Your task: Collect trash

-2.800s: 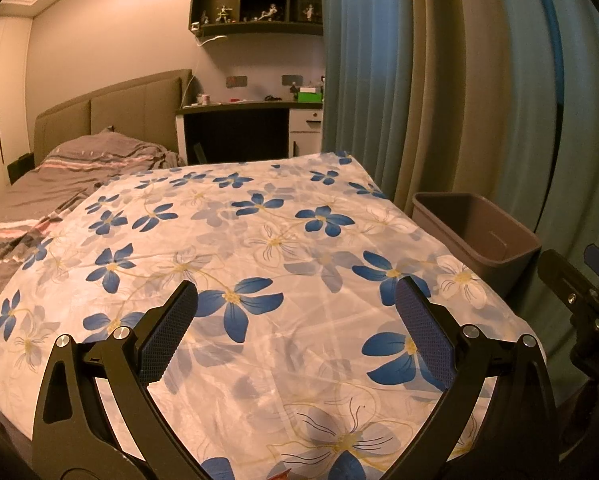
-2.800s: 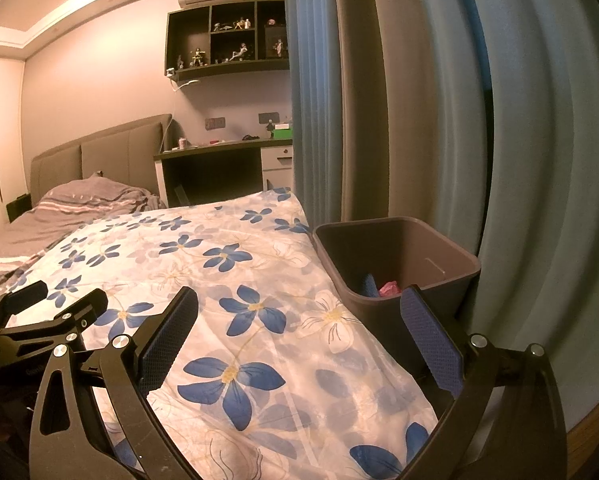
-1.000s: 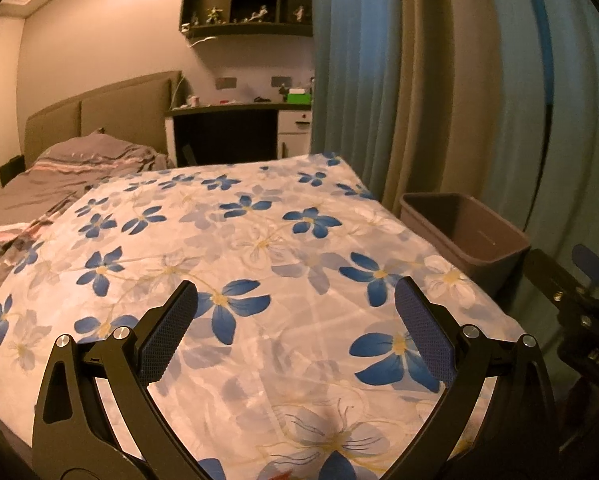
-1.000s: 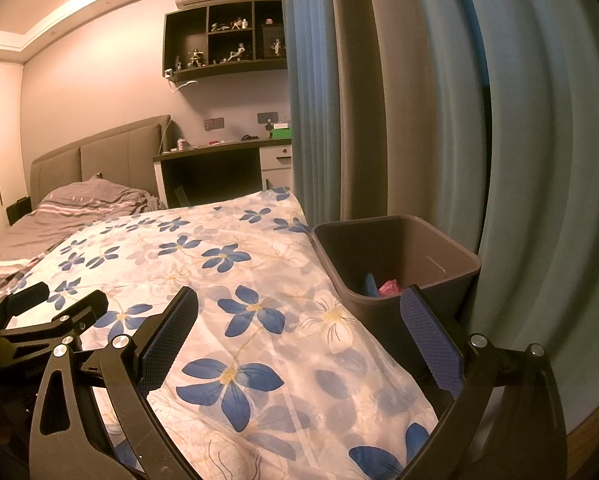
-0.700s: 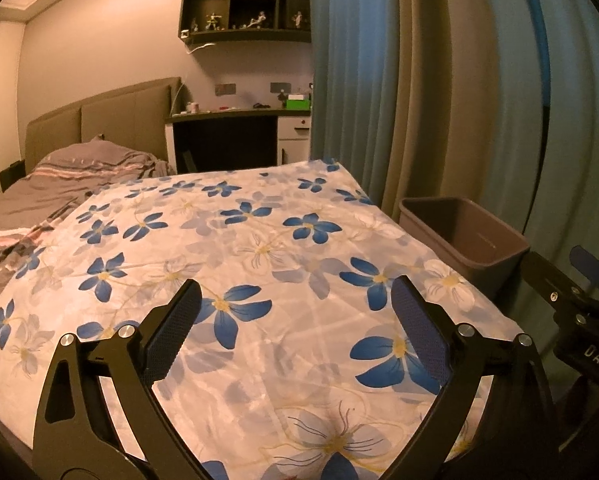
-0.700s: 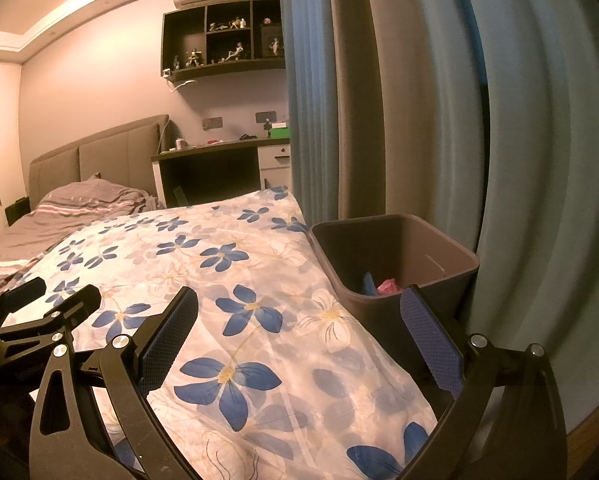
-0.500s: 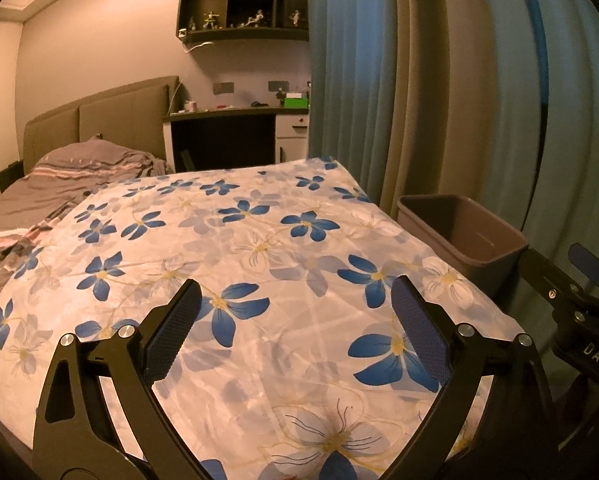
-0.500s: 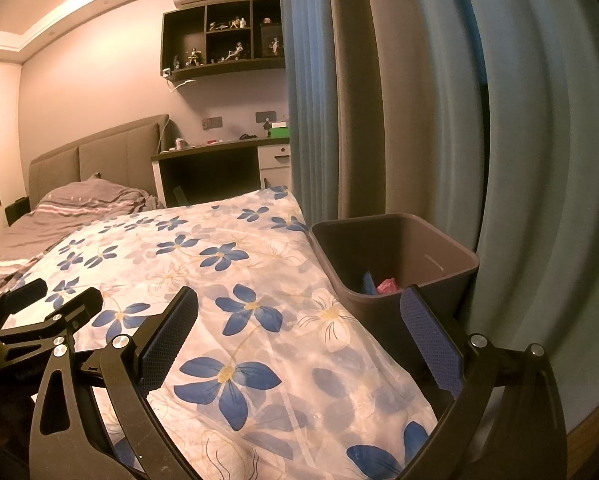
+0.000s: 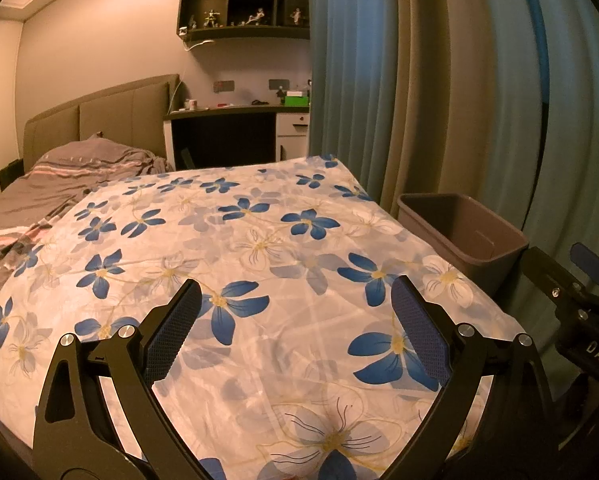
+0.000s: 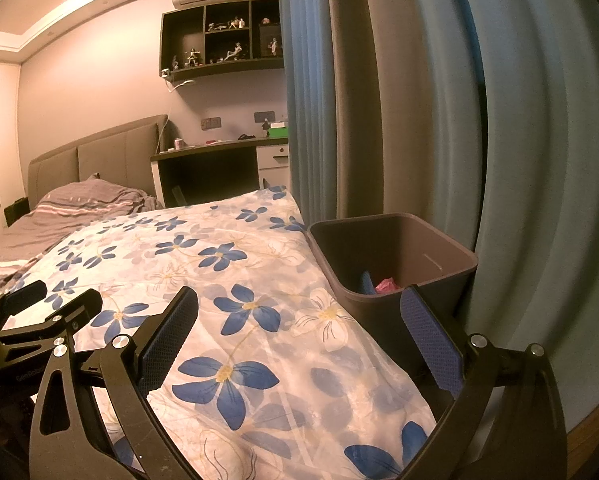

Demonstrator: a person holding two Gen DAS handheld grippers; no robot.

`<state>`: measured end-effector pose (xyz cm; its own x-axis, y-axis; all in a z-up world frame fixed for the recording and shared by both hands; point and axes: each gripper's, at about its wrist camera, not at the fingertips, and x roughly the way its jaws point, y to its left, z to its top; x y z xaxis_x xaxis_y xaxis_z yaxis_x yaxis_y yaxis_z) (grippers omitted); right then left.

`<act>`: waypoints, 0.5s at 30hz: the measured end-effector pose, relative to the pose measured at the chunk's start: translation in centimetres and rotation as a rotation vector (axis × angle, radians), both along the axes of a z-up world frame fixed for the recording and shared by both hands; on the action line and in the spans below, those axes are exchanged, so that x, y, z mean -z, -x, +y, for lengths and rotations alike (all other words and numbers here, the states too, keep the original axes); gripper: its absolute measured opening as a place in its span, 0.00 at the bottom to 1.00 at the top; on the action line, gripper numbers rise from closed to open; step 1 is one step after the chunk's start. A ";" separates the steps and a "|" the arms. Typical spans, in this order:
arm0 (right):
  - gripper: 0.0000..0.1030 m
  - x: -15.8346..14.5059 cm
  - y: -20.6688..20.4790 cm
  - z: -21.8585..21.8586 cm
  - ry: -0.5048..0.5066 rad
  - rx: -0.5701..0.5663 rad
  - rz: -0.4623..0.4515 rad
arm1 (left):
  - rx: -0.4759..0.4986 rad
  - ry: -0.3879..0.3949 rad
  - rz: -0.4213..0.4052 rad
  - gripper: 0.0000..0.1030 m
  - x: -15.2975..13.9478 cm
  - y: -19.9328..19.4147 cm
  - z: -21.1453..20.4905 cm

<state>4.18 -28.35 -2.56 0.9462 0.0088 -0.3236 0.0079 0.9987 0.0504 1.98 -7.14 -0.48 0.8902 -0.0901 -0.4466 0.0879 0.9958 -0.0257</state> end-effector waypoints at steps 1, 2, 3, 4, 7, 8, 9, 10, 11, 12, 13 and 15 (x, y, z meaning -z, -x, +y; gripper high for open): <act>0.95 0.0 0.0 -0.2 0.001 0.000 0.001 | 0.000 0.002 0.000 0.91 0.0 0.0 0.0; 0.95 0.0 0.0 0.0 0.000 0.001 0.001 | -0.001 0.001 0.000 0.91 0.0 0.1 -0.1; 0.95 0.0 0.0 -0.2 -0.001 0.000 0.001 | -0.001 0.000 0.000 0.91 0.0 0.1 -0.1; 0.95 0.0 0.0 -0.2 -0.001 -0.001 0.001 | -0.001 0.001 0.000 0.91 0.0 0.0 0.0; 0.95 0.0 0.0 -0.1 -0.001 -0.001 0.002 | 0.000 0.002 0.000 0.91 0.0 0.1 0.0; 0.95 0.0 0.1 -0.2 0.000 0.000 0.000 | -0.001 0.001 -0.002 0.91 0.0 0.1 -0.1; 0.95 0.0 0.1 -0.2 0.001 0.000 0.000 | -0.002 0.001 -0.002 0.91 0.0 0.1 -0.1; 0.95 -0.1 0.1 -0.3 0.000 0.000 0.000 | 0.000 0.003 -0.001 0.91 0.0 0.1 0.0; 0.95 -0.1 0.1 -0.3 0.000 -0.001 -0.001 | 0.000 0.002 -0.001 0.91 0.0 0.0 0.1; 0.95 -0.1 0.1 -0.1 0.000 0.000 -0.002 | -0.001 0.001 -0.001 0.91 0.0 0.0 0.0; 0.95 -0.1 0.0 -0.2 0.001 0.000 -0.001 | -0.001 0.000 -0.002 0.91 0.0 0.0 0.1; 0.95 -0.1 0.1 -0.2 -0.001 0.000 0.000 | -0.006 -0.002 -0.007 0.91 0.0 0.1 0.0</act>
<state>4.12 -28.59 -2.47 0.9461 0.0090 -0.3237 0.0080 0.9987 0.0513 1.91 -7.13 -0.50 0.8937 -0.0839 -0.4406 0.0823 0.9963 -0.0230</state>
